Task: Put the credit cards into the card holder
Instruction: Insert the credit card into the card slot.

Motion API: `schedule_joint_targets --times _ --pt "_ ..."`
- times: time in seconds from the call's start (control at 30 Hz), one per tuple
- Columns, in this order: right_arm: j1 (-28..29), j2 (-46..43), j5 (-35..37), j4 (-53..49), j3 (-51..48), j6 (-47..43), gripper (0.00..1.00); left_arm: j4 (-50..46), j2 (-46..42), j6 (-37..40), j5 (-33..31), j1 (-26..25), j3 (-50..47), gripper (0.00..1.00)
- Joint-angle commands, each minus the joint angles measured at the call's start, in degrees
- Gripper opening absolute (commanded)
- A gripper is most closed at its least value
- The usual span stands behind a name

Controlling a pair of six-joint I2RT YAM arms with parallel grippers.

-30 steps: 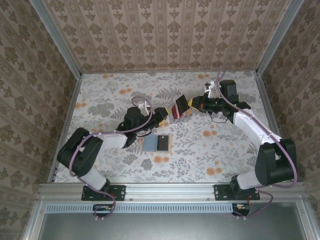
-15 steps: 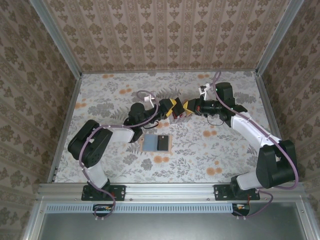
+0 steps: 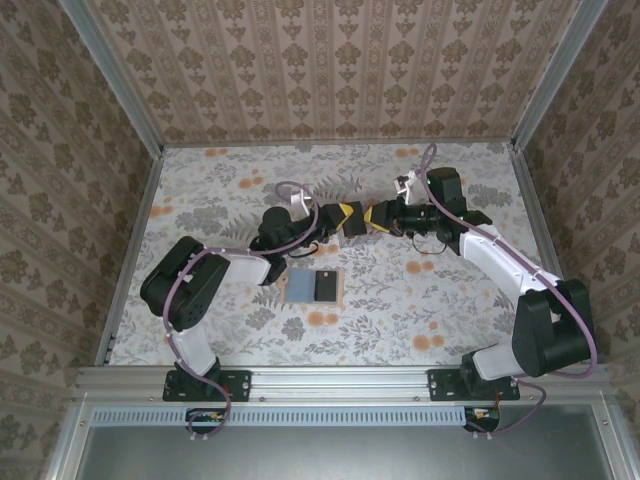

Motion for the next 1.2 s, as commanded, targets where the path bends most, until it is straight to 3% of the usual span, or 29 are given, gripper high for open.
schedule_joint_targets --times 0.0,0.13,0.5,0.63,0.8,1.0,1.17 --pt "-0.12 -0.22 1.72 -4.33 0.92 -3.33 0.36 -1.58 -2.35 3.09 2.75 -0.12 -0.91 0.02" --pt "-0.45 1.45 1.11 -6.3 1.5 -4.76 0.42 -4.94 -4.35 5.4 5.38 -0.21 -2.68 0.0" --pt "1.47 7.86 -9.36 -4.74 2.55 -4.31 0.4 -3.11 -4.97 4.48 6.79 -0.56 -4.24 0.0" --pt "1.87 7.61 -9.91 -3.76 1.85 -3.97 0.35 -3.16 -4.52 4.42 7.06 -0.74 -3.3 0.0" --pt "1.84 7.56 -9.76 -2.4 1.44 -3.28 0.12 -3.31 -4.45 4.44 6.89 -0.91 -3.75 0.01" --pt "1.9 6.79 -7.32 -2.36 0.45 -3.36 0.04 -3.3 -5.65 4.77 6.95 0.88 -6.76 0.27" --pt "3.48 5.34 -4.8 1.02 -3.99 -1.31 0.04 -6.13 -9.86 6.85 6.98 4.35 -12.78 0.31"
